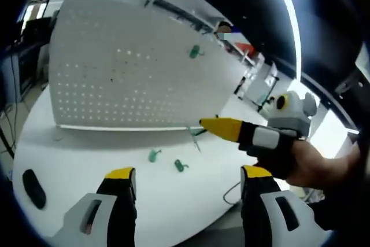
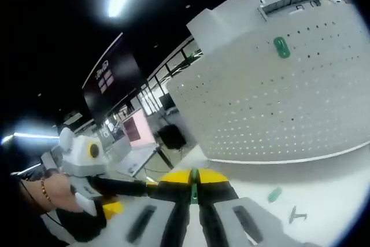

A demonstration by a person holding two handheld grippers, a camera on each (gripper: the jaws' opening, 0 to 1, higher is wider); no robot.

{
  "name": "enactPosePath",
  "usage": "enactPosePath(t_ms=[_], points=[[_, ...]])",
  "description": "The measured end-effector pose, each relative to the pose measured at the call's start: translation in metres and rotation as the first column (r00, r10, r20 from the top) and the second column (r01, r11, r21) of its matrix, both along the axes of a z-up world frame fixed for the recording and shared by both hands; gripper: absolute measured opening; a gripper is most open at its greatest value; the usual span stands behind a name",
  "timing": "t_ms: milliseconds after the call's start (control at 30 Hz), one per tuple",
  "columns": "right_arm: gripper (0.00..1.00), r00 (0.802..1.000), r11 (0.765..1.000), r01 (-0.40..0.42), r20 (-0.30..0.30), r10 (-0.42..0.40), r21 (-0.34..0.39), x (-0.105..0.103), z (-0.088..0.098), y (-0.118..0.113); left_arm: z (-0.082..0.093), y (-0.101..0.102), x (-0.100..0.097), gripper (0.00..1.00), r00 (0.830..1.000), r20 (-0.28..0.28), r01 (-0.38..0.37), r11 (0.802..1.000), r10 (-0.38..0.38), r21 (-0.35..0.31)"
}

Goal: Insert the hook assembly into the mounting plate slot until the hook locks in place.

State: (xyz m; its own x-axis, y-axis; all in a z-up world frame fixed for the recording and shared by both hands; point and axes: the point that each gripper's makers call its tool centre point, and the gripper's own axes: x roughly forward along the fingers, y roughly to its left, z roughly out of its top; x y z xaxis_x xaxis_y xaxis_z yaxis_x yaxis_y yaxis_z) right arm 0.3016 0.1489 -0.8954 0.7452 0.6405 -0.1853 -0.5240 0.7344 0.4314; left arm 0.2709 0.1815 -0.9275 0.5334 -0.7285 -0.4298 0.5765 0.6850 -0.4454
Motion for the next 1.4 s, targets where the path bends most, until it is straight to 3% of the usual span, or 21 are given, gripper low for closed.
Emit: enactPosePath(t_ms=[100, 200, 433, 533, 700, 1033, 1400], points=[[0.0, 0.999, 0.998, -0.016, -0.044, 0.018, 0.056, -0.008, -0.004, 0.006, -0.002, -0.001, 0.0, 0.72, 1.0, -0.006, -0.003, 1.0, 0.003, -0.004], [0.0, 0.999, 0.998, -0.017, -0.039, 0.019, 0.053, -0.013, -0.003, 0.009, -0.005, -0.002, -0.003, 0.67, 1.0, -0.029, 0.006, 1.0, -0.007, -0.011], [0.0, 0.999, 0.995, -0.044, -0.019, 0.046, 0.086, -0.02, 0.009, 0.023, -0.001, -0.001, -0.002, 0.54, 1.0, -0.02, 0.0, 1.0, -0.001, -0.028], [0.0, 0.998, 0.994, -0.056, -0.011, 0.058, 0.093, -0.022, 0.013, 0.029, 0.007, -0.001, -0.001, 0.42, 1.0, -0.016, -0.01, 0.997, 0.008, -0.078], [0.0, 0.998, 0.992, -0.065, 0.002, 0.066, 0.104, -0.029, 0.018, 0.036, 0.009, -0.001, -0.003, 0.34, 0.999, -0.032, -0.024, 0.994, 0.021, -0.11], [0.0, 0.999, 0.99, -0.045, 0.005, 0.045, 0.13, -0.031, 0.018, 0.036, 0.009, -0.005, -0.007, 0.14, 0.999, -0.045, -0.005, 0.99, -0.001, -0.143], [0.0, 0.998, 0.992, -0.059, 0.009, 0.059, 0.115, -0.033, 0.017, 0.04, 0.008, -0.005, -0.008, 0.06, 0.995, -0.102, -0.028, 0.978, 0.007, -0.209]])
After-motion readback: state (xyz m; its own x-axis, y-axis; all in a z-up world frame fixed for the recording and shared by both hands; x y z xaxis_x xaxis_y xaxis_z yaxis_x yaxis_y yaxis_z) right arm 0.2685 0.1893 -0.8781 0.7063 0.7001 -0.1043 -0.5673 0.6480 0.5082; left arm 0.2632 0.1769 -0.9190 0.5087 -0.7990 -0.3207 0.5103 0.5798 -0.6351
